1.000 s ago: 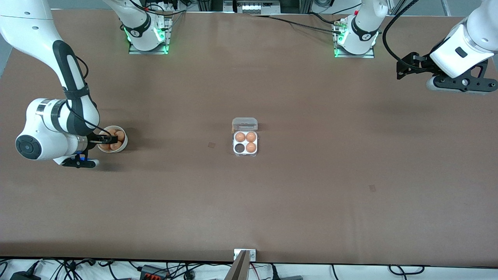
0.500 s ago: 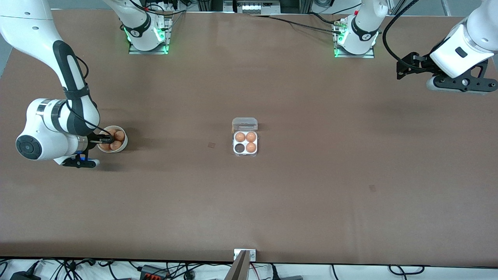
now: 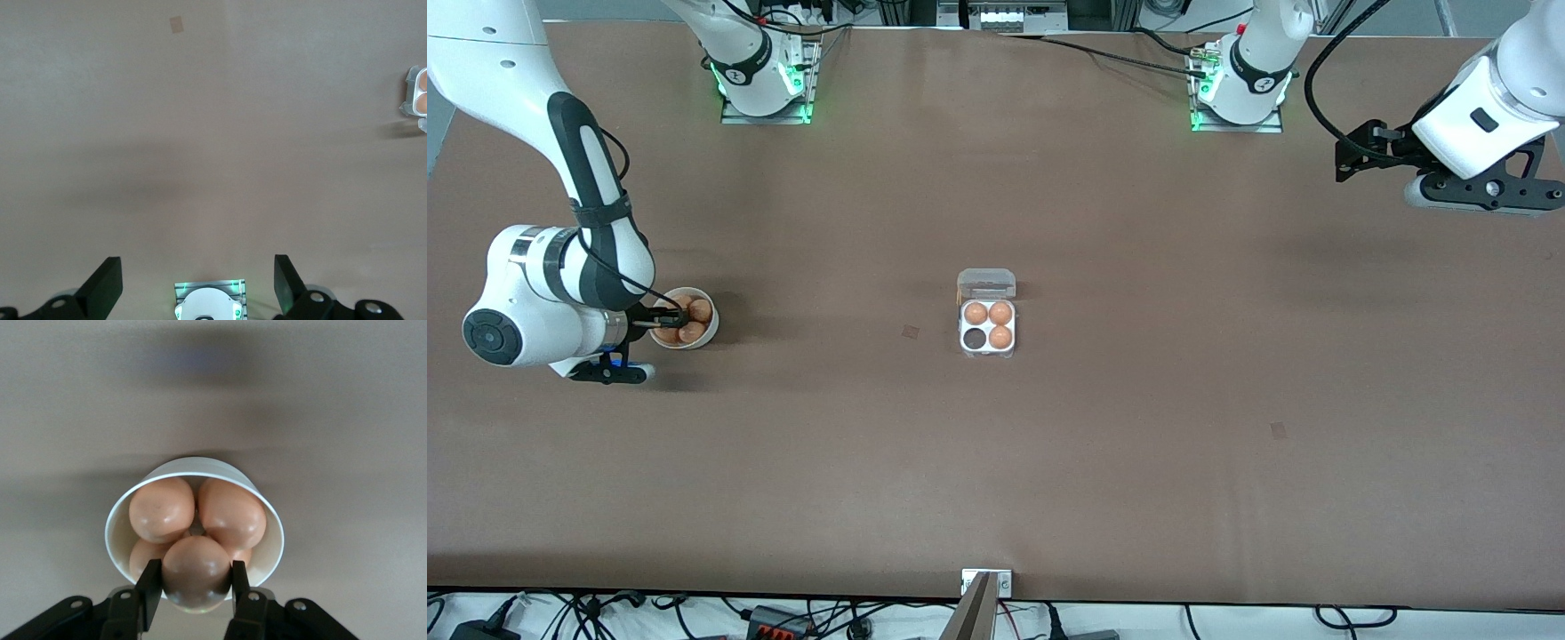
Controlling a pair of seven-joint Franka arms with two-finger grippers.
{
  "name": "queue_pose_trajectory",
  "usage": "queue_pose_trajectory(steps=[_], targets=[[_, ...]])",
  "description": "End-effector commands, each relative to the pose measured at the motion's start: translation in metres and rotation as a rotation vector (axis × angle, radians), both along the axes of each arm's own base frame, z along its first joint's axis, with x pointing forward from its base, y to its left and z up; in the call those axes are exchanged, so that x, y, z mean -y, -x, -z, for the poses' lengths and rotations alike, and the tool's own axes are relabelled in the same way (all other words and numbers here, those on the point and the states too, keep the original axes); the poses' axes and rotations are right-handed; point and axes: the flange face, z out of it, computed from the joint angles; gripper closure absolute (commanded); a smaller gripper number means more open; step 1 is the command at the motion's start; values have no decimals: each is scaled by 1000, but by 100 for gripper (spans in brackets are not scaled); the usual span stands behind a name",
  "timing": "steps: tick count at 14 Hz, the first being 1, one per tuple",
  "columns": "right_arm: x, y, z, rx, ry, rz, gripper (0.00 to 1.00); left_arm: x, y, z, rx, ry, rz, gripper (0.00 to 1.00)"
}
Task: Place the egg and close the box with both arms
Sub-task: 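Lower the right gripper into the bowl and grasp one brown egg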
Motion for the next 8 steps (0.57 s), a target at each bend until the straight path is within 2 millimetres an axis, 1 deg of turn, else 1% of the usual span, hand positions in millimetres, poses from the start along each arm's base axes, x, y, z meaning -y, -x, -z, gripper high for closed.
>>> queue_pose_trajectory(steps=[1, 2, 3, 4, 5, 6, 7, 8], targets=[[-3, -15, -47, -4, -16, -16, 92, -1, -2, -5, -7, 4, 8, 0], [-10, -25, -70, 2, -18, -27, 92, 2, -2, -5, -6, 3, 9, 0], [-24, -34, -88, 22, -28, -49, 92, 2, -2, -5, -6, 3, 8, 0], [-42, -42, -103, 52, -42, -77, 92, 3, -2, -5, -7, 4, 6, 0], [-61, -46, -110, 73, -59, -105, 92, 2, -2, -5, -7, 4, 6, 0], [-82, -48, -112, 84, -81, -133, 92, 2, -2, -5, -6, 3, 9, 0], [-108, -53, -118, 123, -107, -169, 92, 2, -2, -6, -5, 3, 9, 0], [-129, -58, -120, 168, -123, -187, 92, 2, -2, -6, -5, 3, 8, 0]])
